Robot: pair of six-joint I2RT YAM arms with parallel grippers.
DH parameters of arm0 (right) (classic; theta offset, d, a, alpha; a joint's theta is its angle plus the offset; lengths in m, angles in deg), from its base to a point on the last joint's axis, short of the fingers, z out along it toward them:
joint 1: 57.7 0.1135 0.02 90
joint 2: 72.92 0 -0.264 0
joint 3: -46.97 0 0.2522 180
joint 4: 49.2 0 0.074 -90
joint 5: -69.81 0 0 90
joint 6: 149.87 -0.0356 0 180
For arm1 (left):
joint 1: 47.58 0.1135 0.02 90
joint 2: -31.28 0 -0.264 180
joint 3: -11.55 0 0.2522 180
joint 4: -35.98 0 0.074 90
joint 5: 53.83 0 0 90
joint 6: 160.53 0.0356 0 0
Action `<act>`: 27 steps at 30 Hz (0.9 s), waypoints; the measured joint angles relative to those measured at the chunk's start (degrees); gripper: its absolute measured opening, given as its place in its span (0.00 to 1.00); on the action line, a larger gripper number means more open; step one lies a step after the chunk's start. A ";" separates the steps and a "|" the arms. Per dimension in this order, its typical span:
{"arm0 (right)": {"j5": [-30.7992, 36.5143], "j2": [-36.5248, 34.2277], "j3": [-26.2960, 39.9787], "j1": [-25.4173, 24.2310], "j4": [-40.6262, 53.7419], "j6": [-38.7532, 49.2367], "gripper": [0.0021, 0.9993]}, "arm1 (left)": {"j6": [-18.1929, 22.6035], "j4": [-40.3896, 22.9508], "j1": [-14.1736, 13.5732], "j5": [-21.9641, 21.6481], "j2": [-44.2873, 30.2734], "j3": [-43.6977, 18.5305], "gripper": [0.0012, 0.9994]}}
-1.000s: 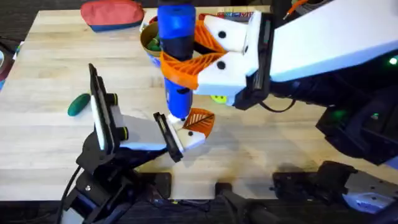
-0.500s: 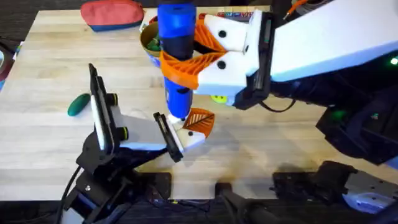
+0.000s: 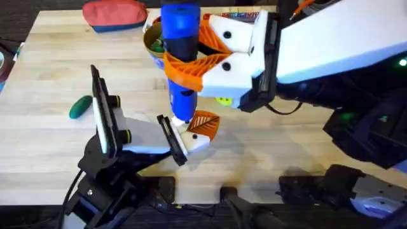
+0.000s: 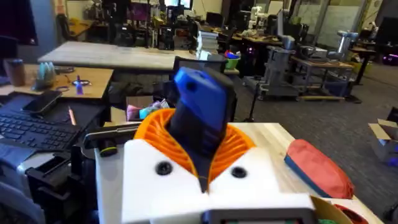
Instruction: Pick up the gripper from the table and insert it into the empty holder that is missing its gripper. Then pick up a screw, insert it into the mounting hole, and use the screwdriver to tighten it. Finally, clean up the table by picking up the vegetable and placing it into the bucket.
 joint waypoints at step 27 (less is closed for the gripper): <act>0.00 0.46 0.00 0.00 1.53 1.25 0.00 | -0.02 0.00 0.00 0.00 0.00 0.00 0.01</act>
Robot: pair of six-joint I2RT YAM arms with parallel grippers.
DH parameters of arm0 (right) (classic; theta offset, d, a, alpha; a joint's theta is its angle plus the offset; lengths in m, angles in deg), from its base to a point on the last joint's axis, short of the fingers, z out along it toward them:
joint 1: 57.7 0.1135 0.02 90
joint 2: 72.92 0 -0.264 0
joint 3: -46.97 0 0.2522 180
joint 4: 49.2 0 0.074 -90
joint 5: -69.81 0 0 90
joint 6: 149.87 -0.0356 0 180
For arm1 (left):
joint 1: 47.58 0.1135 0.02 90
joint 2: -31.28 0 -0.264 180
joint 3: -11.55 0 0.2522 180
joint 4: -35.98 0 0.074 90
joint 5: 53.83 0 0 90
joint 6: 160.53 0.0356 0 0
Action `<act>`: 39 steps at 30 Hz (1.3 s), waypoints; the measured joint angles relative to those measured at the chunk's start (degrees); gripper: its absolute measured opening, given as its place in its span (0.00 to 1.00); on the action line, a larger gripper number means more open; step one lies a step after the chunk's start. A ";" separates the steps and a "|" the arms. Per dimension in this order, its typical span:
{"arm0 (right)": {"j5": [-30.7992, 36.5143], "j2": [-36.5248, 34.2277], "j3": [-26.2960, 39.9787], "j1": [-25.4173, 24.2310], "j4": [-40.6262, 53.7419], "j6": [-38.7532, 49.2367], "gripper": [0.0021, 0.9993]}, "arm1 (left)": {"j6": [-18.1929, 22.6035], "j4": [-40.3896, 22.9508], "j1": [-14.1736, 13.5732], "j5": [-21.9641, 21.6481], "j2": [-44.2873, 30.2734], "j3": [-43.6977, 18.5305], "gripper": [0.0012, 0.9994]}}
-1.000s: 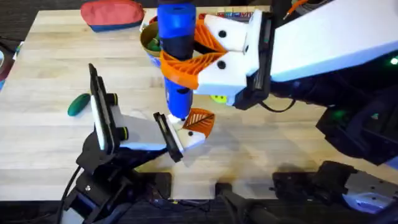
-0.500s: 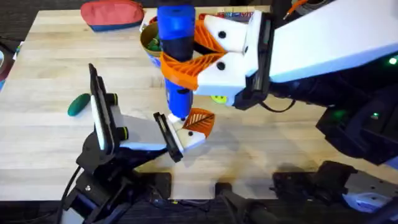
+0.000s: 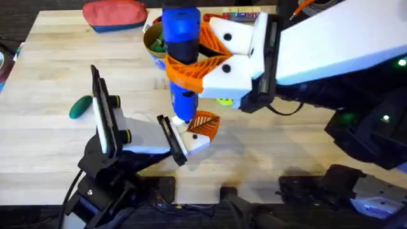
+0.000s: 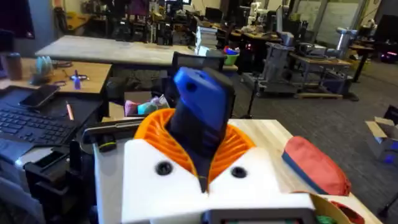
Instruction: Pick up the gripper from the table and insert it into the empty holder that is missing its gripper. Then pick up a screw, insert it into the mounting hole, and use the screwdriver to tighten it. Finally, clean up the table by picking up the vegetable and placing it into the bucket.
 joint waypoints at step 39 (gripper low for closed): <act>0.16 -1.68 0.02 -0.02 -0.35 -0.03 0.00 | -0.11 -0.07 0.00 0.00 -0.02 0.00 0.01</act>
